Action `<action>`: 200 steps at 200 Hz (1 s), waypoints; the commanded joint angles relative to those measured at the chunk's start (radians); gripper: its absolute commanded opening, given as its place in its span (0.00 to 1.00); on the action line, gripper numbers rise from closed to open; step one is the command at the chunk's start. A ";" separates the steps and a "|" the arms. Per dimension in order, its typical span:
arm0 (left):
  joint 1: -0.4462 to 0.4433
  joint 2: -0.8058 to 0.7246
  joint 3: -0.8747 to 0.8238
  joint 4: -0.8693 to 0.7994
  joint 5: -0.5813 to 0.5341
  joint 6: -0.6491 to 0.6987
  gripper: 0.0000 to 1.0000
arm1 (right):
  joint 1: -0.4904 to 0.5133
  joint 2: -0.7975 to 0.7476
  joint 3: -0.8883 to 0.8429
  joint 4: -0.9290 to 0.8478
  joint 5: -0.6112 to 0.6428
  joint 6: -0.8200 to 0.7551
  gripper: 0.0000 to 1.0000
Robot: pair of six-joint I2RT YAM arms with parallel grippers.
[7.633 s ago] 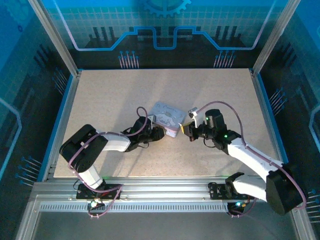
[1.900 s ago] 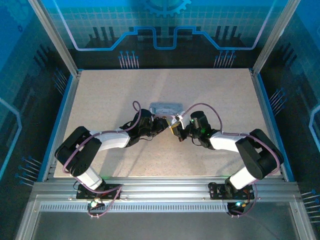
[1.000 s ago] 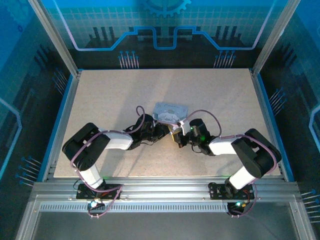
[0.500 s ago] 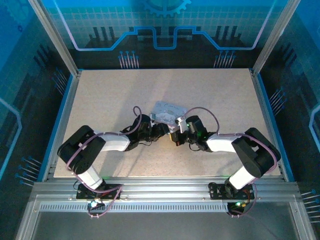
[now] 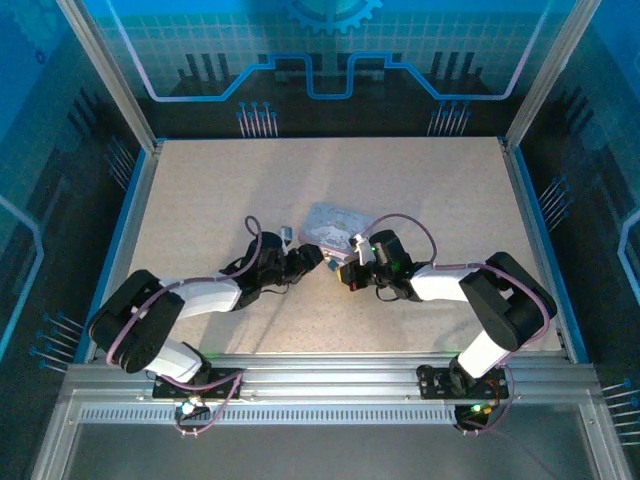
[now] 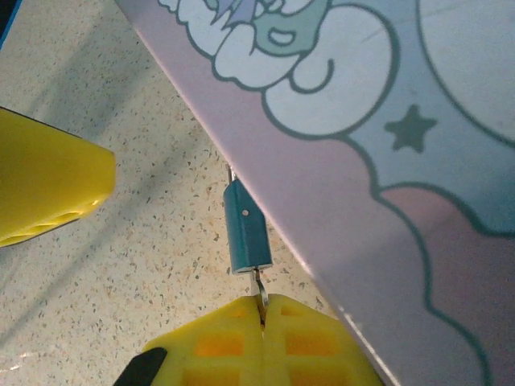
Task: Unlock the padlock with the key
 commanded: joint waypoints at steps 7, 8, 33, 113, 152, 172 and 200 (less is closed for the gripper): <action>0.033 -0.047 -0.044 -0.018 -0.013 0.005 0.60 | 0.014 -0.018 -0.018 0.038 -0.017 0.064 0.00; 0.034 -0.049 -0.046 -0.017 -0.012 0.005 0.60 | 0.014 -0.018 -0.018 0.040 -0.018 0.066 0.00; 0.053 -0.074 -0.087 -0.012 -0.005 -0.004 0.62 | 0.021 -0.029 -0.016 0.034 -0.015 0.090 0.00; 0.053 0.002 -0.140 0.152 0.061 -0.060 0.61 | 0.039 -0.051 0.003 -0.011 -0.003 0.173 0.00; 0.024 0.116 -0.135 0.311 0.079 -0.110 0.56 | 0.045 -0.053 0.004 -0.015 0.009 0.187 0.00; 0.016 0.154 -0.135 0.360 0.070 -0.127 0.55 | 0.045 -0.052 0.009 -0.025 0.009 0.185 0.00; 0.006 0.189 -0.109 0.378 0.070 -0.130 0.55 | 0.044 -0.044 0.014 -0.029 0.008 0.187 0.00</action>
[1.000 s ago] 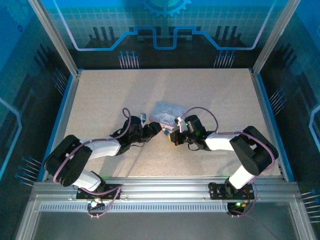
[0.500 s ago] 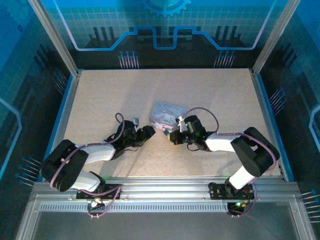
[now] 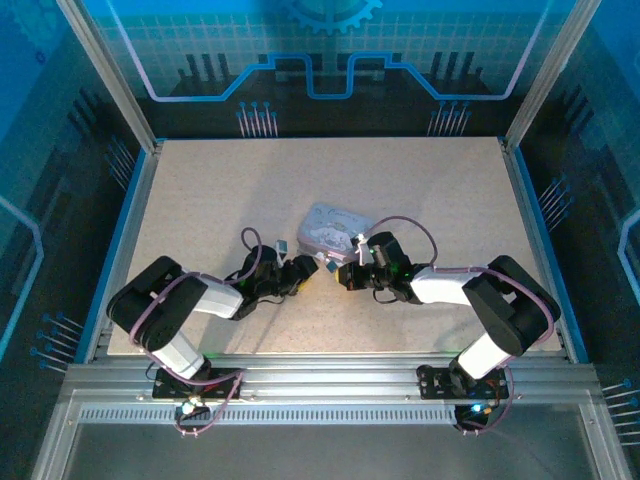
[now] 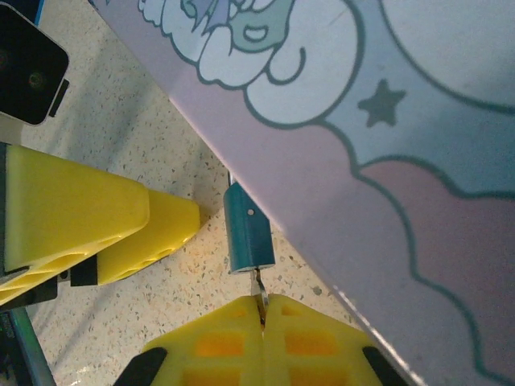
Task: Unlock the padlock with the key
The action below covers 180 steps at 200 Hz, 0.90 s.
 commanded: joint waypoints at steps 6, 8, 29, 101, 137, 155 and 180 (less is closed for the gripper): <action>-0.012 0.038 0.021 0.093 0.015 -0.023 0.55 | 0.018 -0.014 0.021 -0.016 0.000 0.012 0.00; -0.013 0.041 0.023 0.096 0.015 -0.024 0.55 | 0.018 -0.014 0.021 -0.016 -0.001 0.013 0.00; -0.015 0.066 0.046 0.105 0.027 -0.030 0.55 | 0.017 -0.009 0.024 -0.016 -0.002 0.019 0.00; -0.037 0.114 0.102 0.101 0.031 -0.033 0.54 | 0.019 -0.001 0.031 -0.008 -0.020 0.050 0.00; -0.046 0.144 0.113 0.118 0.026 -0.050 0.51 | 0.019 0.002 0.035 -0.007 -0.027 0.056 0.00; -0.048 0.147 0.119 0.112 0.026 -0.048 0.51 | 0.022 0.006 0.038 -0.007 -0.031 0.062 0.00; -0.049 0.155 0.124 0.109 0.026 -0.047 0.49 | 0.026 0.009 0.041 -0.005 -0.033 0.073 0.00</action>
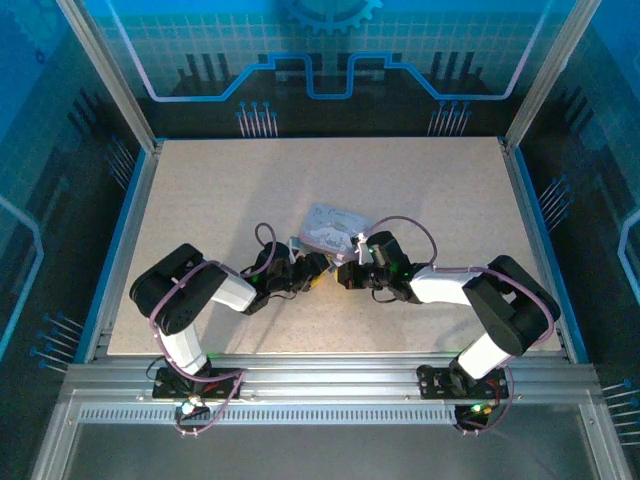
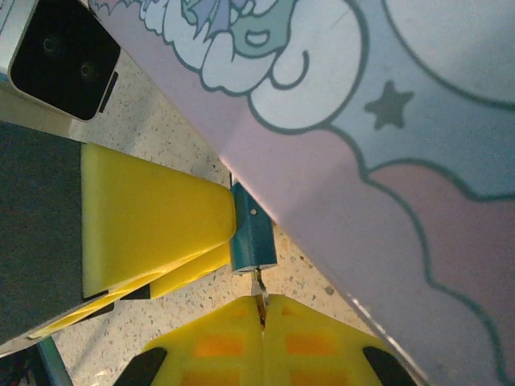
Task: Unlock the padlock with the key
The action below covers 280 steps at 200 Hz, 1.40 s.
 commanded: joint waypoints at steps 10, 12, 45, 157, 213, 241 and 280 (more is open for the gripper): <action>-0.009 0.021 0.029 0.036 0.014 -0.005 0.49 | 0.023 0.009 0.031 0.000 -0.028 0.030 0.00; -0.008 0.021 0.029 0.036 0.014 -0.004 0.49 | 0.023 0.007 0.032 0.000 -0.027 0.030 0.00; -0.008 0.028 0.034 0.042 0.007 -0.012 0.48 | 0.028 0.008 0.035 0.007 -0.028 0.062 0.00; -0.011 0.027 0.025 0.068 -0.023 -0.029 0.28 | 0.036 0.018 0.012 0.103 -0.046 0.194 0.00; -0.016 0.002 0.019 0.063 -0.046 -0.032 0.13 | 0.034 -0.077 -0.033 0.035 0.022 0.146 0.14; -0.023 -0.011 0.018 0.050 -0.060 -0.031 0.10 | 0.017 -0.120 -0.061 0.006 0.034 0.114 0.21; -0.033 -0.024 0.017 0.045 -0.074 -0.029 0.09 | -0.015 -0.209 -0.073 -0.066 0.082 -0.007 0.30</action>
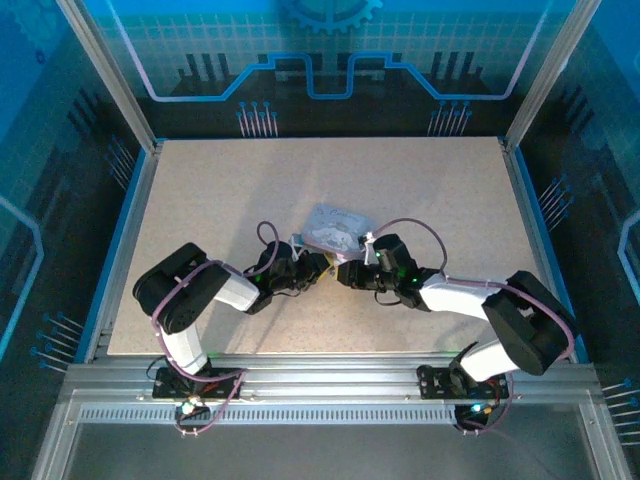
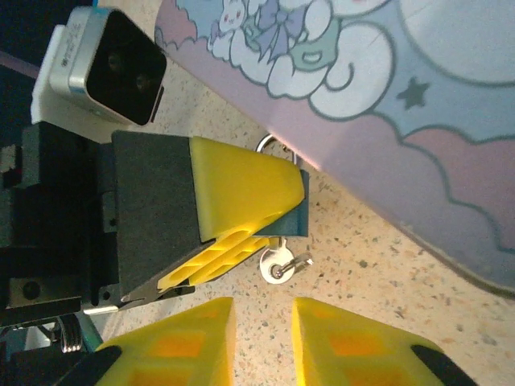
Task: Unlock the padlock with the key
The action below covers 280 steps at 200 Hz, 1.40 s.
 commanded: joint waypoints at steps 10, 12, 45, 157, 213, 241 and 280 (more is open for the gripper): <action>-0.011 -0.041 -0.001 -0.002 -0.034 0.006 0.09 | -0.026 -0.094 -0.010 -0.109 0.063 -0.158 0.33; -0.012 -0.041 -0.001 -0.002 -0.035 0.006 0.09 | -0.027 -0.101 -0.009 -0.117 0.067 -0.171 0.33; -0.018 -0.059 0.001 -0.021 -0.042 0.013 0.08 | -0.039 -0.204 0.001 -0.189 0.123 -0.355 0.44; -0.021 -0.123 0.032 -0.159 -0.070 0.018 0.00 | -0.101 -0.472 -0.075 -0.024 0.116 -0.967 0.88; -0.024 -0.170 0.039 -0.210 -0.084 0.010 0.00 | 0.030 -0.421 -0.098 -0.051 0.237 -1.265 0.88; -0.024 -0.158 0.046 -0.195 -0.074 -0.011 0.00 | 0.095 -0.393 -0.133 -0.005 0.310 -1.358 0.88; -0.024 -0.150 0.057 -0.197 -0.072 -0.032 0.00 | 0.166 -0.341 -0.176 0.066 0.366 -1.419 0.87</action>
